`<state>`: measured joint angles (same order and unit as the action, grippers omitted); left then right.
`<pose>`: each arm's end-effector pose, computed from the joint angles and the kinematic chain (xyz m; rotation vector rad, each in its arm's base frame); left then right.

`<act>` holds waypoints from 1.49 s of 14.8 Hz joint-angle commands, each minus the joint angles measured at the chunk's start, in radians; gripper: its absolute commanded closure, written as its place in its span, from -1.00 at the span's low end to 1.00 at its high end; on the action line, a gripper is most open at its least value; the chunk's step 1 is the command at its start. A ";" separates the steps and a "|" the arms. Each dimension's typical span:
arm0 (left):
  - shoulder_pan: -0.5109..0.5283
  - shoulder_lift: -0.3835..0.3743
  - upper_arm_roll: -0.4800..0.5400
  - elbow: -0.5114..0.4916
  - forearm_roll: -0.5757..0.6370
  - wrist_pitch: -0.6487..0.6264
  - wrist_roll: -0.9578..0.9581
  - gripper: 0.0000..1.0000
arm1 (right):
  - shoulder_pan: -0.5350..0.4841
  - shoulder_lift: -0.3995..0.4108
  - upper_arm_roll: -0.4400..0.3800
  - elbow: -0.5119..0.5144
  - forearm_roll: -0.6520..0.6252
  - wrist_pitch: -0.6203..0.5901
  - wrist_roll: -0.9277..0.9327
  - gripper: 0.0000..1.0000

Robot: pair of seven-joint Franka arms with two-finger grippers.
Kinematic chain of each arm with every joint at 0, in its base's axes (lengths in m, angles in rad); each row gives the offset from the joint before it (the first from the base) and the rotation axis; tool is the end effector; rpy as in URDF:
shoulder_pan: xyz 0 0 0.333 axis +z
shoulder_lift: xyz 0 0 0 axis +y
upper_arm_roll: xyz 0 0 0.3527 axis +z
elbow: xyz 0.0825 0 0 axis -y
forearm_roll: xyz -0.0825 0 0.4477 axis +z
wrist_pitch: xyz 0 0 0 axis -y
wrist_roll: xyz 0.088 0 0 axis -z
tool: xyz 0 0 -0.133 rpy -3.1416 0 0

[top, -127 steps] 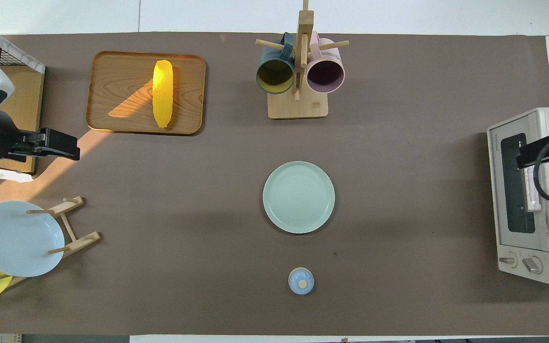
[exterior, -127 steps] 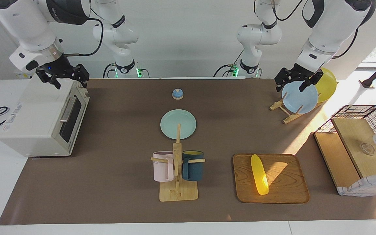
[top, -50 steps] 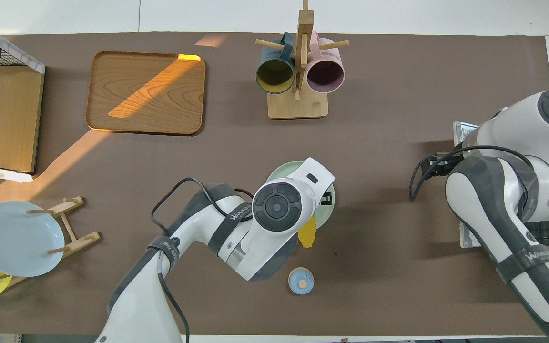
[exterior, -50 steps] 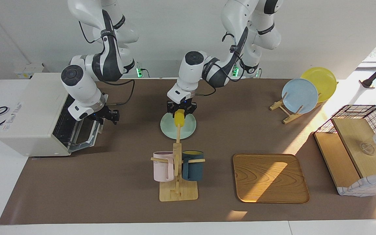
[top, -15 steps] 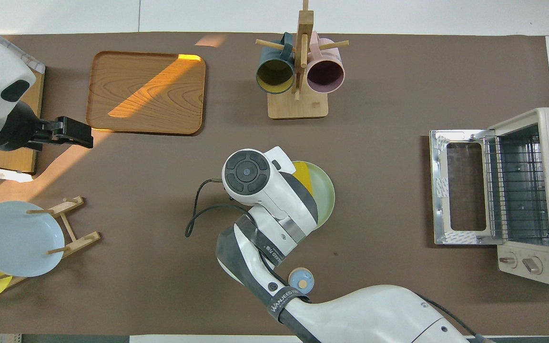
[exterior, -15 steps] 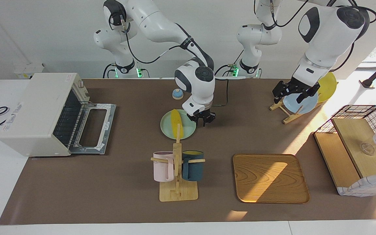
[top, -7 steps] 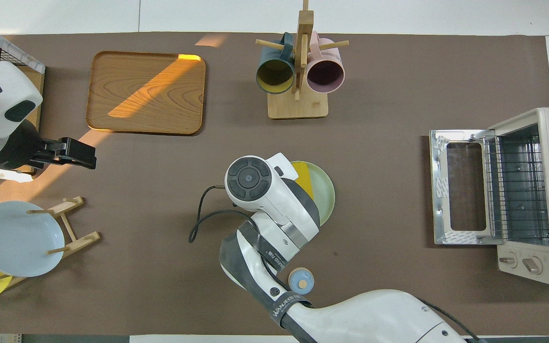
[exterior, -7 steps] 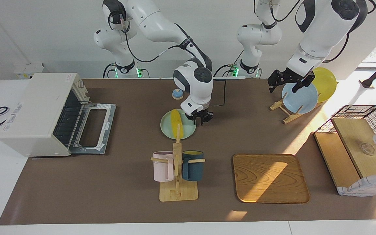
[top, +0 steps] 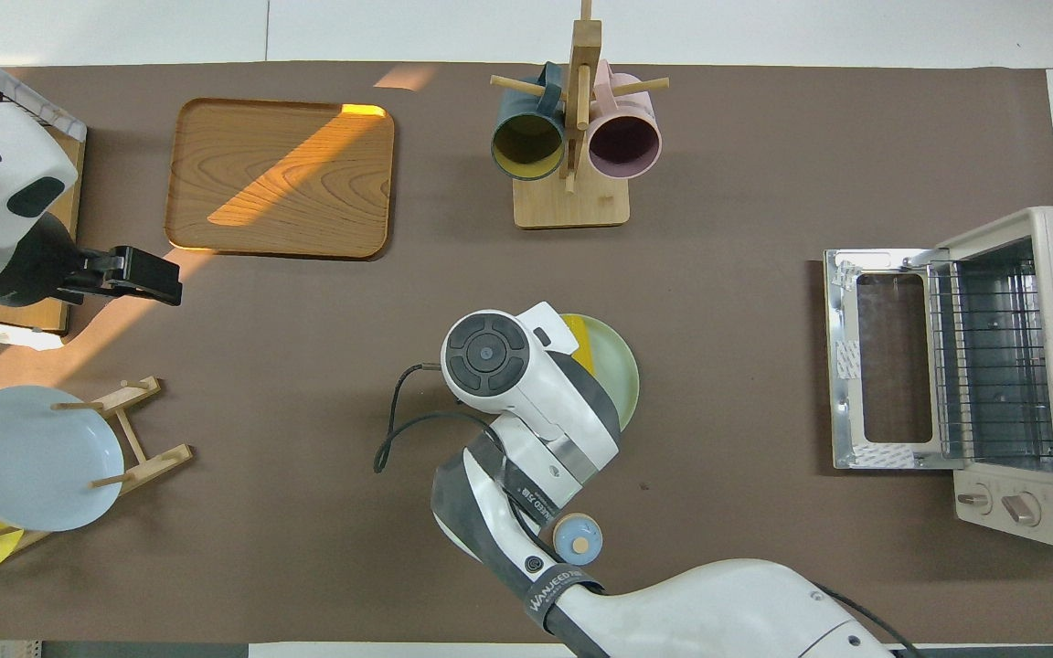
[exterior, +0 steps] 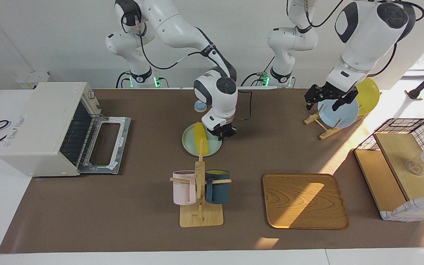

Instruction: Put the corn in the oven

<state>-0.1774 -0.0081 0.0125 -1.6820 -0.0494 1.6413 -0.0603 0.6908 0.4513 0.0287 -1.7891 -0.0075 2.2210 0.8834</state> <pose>0.6077 -0.1074 0.5867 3.0918 -0.1552 -0.0587 0.5394 0.4704 0.2667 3.1220 -0.2535 -0.0284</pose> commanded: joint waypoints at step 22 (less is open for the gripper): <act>-0.005 -0.004 0.006 0.021 0.065 -0.023 0.030 -1.00 | -0.600 -0.284 -0.006 -0.079 -0.272 -0.501 -0.653 1.00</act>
<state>-0.1785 -0.0048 0.0160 -1.6677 -0.0094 1.6302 -0.0343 0.1234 0.2143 0.0059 -1.8064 -0.2580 1.7167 0.2761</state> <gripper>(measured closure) 0.000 0.969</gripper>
